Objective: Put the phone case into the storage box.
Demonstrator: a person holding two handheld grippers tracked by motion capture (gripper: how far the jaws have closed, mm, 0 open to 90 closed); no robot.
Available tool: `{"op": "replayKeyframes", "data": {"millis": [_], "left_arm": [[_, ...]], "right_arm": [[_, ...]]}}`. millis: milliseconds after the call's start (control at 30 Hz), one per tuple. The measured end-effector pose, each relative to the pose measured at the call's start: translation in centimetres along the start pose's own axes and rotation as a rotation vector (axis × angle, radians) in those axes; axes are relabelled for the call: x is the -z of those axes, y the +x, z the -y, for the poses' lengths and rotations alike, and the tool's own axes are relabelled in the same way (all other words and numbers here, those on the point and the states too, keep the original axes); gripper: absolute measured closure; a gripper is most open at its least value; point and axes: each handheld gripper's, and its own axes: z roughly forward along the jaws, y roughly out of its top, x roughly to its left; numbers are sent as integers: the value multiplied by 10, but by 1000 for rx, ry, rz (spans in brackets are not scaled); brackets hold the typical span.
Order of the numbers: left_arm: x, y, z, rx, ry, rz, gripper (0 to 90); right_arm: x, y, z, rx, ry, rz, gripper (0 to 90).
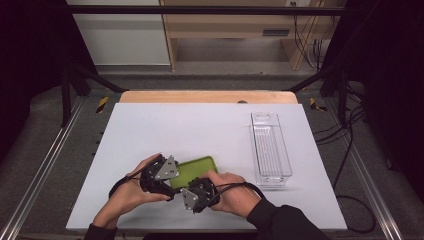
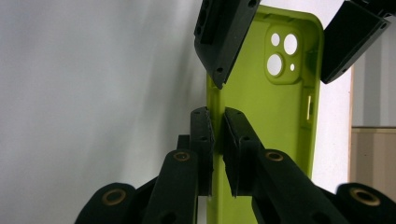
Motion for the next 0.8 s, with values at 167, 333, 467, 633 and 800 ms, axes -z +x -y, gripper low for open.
{"op": "replayKeyframes", "data": {"millis": [167, 333, 467, 633, 800], "left_arm": [[0, 0, 0, -4, 3, 3, 162], [0, -1, 0, -10, 0, 8, 161], [-1, -1, 1, -11, -8, 18, 157], [0, -1, 1, -1, -50, 16, 145], [6, 3, 4, 26, -95, 12, 117]], "right_arm": [[0, 0, 0, -10, -3, -14, 842], [1, -1, 0, -31, -4, -40, 859], [2, -3, 0, -35, -5, -59, 868], [5, -6, 1, -38, 0, -75, 871], [7, -9, 3, -66, 1, -87, 875]]}}
